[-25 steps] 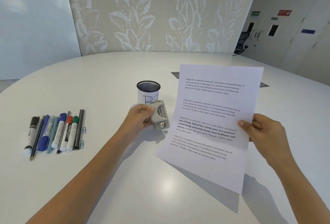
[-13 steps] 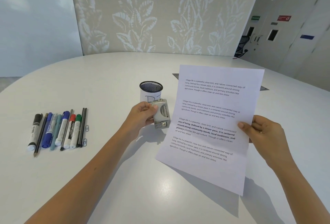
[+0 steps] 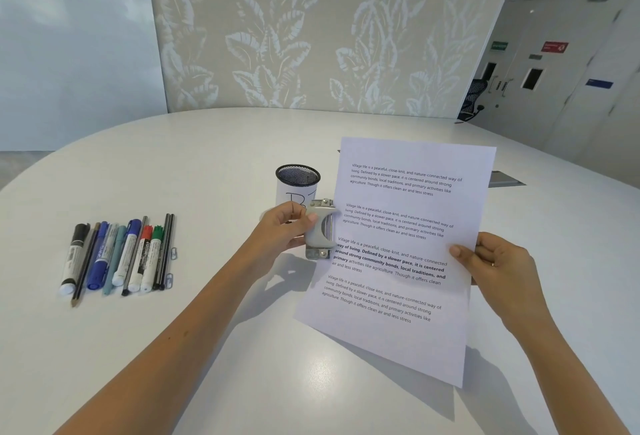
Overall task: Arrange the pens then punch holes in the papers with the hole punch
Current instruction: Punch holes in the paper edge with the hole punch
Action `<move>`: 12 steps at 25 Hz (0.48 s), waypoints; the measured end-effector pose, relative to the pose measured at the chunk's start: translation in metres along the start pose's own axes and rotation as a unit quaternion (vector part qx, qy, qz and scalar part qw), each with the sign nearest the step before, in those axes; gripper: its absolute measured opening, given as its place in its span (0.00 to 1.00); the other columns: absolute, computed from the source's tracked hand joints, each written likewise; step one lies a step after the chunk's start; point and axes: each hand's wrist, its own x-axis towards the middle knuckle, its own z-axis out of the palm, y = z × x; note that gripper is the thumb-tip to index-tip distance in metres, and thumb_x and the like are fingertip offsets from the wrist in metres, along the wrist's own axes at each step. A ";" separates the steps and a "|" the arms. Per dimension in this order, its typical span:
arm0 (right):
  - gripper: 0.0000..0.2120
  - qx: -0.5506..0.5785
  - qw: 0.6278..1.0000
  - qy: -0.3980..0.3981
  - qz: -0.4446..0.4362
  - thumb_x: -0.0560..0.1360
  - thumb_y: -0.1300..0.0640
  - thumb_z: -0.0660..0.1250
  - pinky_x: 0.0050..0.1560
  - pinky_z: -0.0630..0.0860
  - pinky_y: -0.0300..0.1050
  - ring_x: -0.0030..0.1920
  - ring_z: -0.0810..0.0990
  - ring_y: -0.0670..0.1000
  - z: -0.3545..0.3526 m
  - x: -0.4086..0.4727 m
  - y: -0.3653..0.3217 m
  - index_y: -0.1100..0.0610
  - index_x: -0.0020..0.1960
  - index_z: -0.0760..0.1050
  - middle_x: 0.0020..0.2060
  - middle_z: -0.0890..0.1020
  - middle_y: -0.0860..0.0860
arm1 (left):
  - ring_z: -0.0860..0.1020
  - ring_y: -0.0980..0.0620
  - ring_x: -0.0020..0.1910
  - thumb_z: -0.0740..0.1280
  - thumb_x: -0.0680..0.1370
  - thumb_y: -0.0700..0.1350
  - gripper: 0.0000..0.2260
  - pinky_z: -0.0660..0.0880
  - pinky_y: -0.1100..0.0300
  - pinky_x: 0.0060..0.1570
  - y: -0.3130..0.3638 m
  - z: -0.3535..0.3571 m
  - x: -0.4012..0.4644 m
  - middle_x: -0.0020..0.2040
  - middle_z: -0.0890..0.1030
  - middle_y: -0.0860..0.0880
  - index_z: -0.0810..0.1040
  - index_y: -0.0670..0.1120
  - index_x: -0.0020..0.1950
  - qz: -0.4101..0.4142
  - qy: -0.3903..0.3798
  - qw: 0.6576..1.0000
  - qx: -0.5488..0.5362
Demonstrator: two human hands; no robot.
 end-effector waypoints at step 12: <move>0.07 0.076 0.995 -0.058 0.036 0.73 0.64 0.68 0.29 0.77 0.35 0.33 0.84 0.45 -0.003 0.014 0.008 0.54 0.48 0.80 0.40 0.86 0.46 | 0.78 0.54 0.36 0.67 0.76 0.40 0.08 0.81 0.57 0.40 0.003 -0.001 -0.002 0.42 0.77 0.48 0.75 0.46 0.37 -0.019 -0.032 0.999 0.009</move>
